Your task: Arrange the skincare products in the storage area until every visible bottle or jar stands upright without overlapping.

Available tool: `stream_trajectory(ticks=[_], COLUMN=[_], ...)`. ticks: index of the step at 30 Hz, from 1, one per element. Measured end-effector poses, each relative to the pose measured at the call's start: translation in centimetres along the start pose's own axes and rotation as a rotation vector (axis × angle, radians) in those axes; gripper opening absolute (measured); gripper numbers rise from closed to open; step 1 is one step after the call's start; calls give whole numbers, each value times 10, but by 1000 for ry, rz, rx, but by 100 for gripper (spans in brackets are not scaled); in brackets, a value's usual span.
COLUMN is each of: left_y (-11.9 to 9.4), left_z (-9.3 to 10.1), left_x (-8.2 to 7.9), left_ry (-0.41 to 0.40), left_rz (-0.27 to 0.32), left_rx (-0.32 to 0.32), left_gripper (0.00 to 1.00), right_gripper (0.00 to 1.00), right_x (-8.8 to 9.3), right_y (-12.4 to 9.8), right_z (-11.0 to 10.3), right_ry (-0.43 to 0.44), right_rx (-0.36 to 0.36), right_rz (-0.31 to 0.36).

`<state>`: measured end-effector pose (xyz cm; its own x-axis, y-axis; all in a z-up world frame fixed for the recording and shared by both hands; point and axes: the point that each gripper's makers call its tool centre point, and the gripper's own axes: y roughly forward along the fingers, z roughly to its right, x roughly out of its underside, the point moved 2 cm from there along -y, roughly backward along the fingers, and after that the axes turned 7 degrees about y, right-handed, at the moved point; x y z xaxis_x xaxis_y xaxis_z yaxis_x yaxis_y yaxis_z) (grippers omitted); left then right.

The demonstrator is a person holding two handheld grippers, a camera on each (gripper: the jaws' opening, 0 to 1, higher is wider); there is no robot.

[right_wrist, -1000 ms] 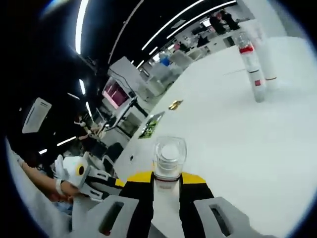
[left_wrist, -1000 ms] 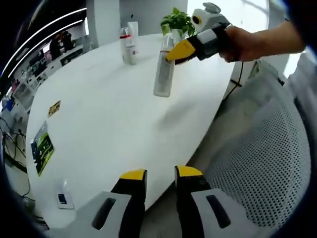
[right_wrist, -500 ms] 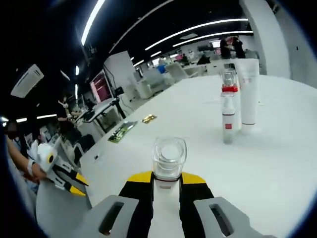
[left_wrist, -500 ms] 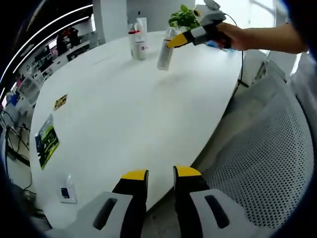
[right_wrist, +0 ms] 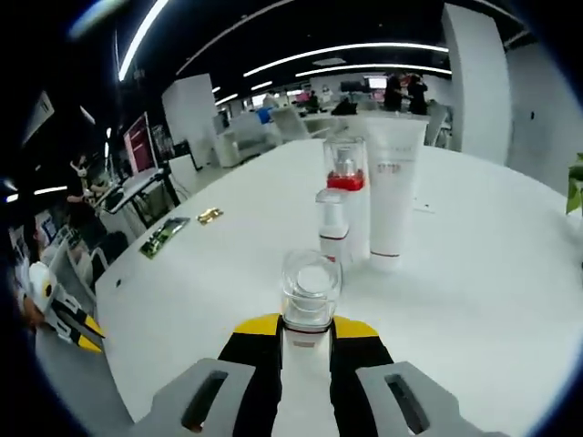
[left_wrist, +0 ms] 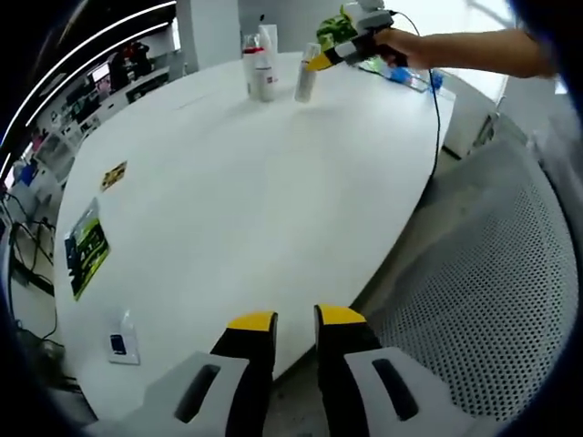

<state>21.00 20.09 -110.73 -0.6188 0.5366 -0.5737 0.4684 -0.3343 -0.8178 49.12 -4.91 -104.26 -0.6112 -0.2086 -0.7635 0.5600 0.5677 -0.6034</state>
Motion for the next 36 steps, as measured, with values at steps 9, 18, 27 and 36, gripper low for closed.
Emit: stream_trajectory(ticks=[9, 18, 27, 36], left_y=[-1, 0, -1, -2], left_z=[-3, -2, 0, 1], left_x=[5, 6, 4, 1], left_ry=[-12, -3, 8, 29], left_rz=[-14, -19, -19, -15], left_rx=[-16, -8, -5, -11], left_gripper=[11, 11, 12, 13], right_gripper=[12, 12, 12, 11], right_x=[-17, -43, -54, -76], right_y=[15, 24, 7, -13], right_z=[23, 32, 29, 33], right_ry=[-58, -50, -94, -98], right_rx=[46, 61, 56, 56], right_rz=[-26, 1, 15, 40])
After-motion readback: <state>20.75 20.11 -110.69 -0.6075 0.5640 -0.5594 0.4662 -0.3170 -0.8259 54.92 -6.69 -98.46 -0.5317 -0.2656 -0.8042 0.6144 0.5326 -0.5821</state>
